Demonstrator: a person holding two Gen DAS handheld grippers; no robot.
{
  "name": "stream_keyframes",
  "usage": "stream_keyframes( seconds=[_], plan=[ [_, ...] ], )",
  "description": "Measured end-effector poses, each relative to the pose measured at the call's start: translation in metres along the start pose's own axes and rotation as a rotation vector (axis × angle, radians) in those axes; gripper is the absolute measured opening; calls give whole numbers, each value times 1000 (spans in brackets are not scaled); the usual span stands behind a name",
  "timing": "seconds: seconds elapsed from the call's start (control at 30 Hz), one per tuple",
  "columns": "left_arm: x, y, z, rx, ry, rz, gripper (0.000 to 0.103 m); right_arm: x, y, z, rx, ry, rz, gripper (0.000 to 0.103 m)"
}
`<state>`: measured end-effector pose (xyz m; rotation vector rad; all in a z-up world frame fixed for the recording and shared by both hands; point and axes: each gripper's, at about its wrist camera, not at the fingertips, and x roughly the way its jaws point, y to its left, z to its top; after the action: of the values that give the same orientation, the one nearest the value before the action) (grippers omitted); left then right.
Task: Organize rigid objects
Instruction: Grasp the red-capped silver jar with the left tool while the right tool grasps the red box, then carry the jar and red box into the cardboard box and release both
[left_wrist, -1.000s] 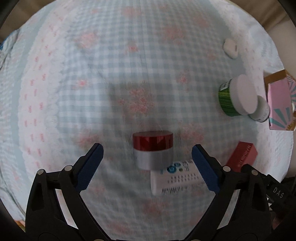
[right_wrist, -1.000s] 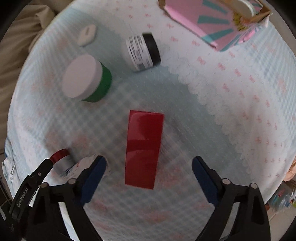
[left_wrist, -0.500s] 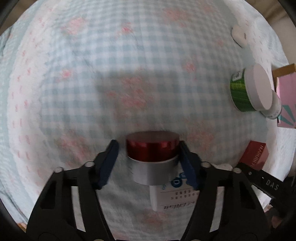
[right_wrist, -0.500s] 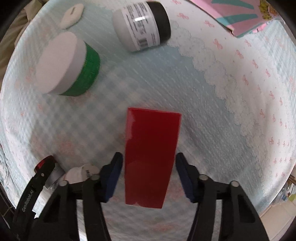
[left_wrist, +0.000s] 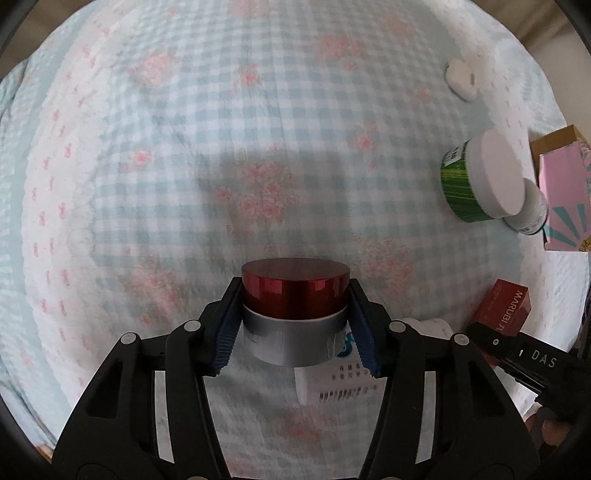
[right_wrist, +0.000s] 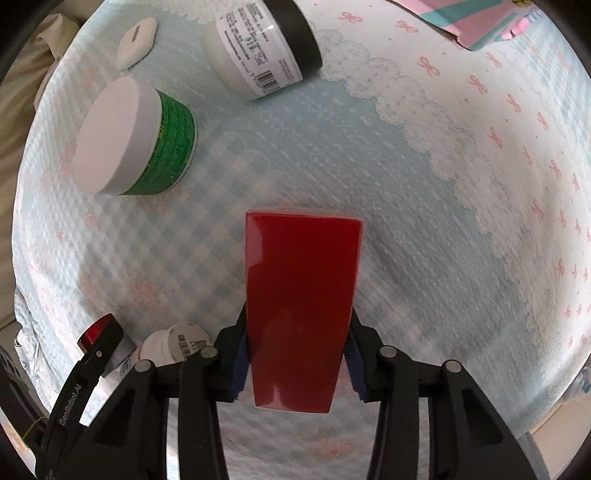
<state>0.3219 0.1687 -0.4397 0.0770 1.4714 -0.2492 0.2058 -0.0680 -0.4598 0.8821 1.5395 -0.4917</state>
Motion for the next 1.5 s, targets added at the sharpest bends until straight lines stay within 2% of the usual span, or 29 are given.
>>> stream_keyframes(
  seconds=[0.17, 0.43, 0.73, 0.87, 1.1, 1.3, 1.5],
  plan=[
    [-26, -8, -1, 25, -50, 0, 50, -20, -6, -8, 5, -14, 36, 39],
    [-81, -19, -14, 62, -133, -8, 50, -64, -17, -19, -73, -83, 89, 39],
    [-145, -40, -42, 59, -205, -49, 50, -153, -37, -39, -232, -154, 121, 39],
    [-174, -65, -54, 66, -250, -99, 51, -191, -53, -49, -291, -178, 118, 39],
    [-203, -124, -70, 107, -300, -142, 50, -231, -68, -53, -355, -209, 133, 39],
    [-217, -182, -70, 137, -327, -149, 50, -262, -98, -34, -357, -244, 171, 39],
    [-228, -248, -63, 90, -365, -122, 50, -289, -130, 11, -402, -268, 202, 39]
  ],
)
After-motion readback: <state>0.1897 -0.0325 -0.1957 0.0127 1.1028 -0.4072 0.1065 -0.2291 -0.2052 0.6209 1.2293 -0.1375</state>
